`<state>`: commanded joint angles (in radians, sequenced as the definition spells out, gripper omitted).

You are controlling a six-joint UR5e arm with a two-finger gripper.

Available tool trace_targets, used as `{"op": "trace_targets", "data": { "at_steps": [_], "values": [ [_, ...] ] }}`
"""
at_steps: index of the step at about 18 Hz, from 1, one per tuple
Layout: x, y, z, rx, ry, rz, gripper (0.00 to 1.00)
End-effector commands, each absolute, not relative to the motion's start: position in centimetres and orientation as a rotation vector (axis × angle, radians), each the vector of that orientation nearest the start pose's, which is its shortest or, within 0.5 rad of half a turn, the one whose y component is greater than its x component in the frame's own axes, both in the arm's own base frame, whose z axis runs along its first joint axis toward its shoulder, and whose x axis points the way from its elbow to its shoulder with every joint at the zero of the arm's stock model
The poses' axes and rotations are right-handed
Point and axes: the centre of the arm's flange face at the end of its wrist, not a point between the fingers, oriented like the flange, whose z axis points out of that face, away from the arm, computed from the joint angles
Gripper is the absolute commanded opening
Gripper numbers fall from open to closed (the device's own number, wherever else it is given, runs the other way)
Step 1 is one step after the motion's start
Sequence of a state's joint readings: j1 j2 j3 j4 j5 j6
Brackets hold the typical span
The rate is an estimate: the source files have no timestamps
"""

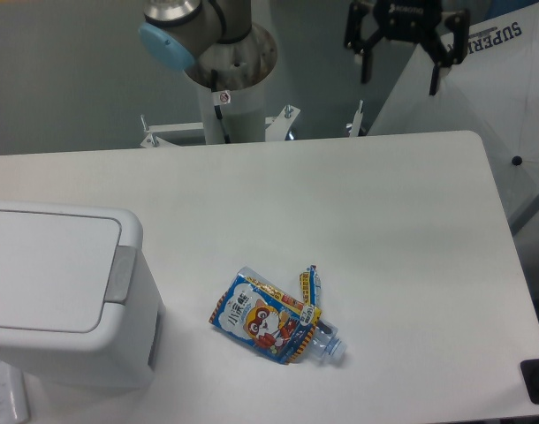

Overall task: Open the trash can
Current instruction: 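Move the open gripper down toward the white trash can lid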

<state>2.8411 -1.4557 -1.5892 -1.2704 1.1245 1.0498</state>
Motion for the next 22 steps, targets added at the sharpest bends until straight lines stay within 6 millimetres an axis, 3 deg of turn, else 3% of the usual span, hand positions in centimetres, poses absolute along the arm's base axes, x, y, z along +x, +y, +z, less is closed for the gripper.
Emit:
{"op": "trace_targets", "data": {
  "at_steps": [10,22],
  "values": [
    [-35.7,39.2,57.7,-2.443,-0.477,0.081,1.0],
    [-32.9,46.3,55.6,-2.427,-0.652,-0.118,1.0]
  ]
}}
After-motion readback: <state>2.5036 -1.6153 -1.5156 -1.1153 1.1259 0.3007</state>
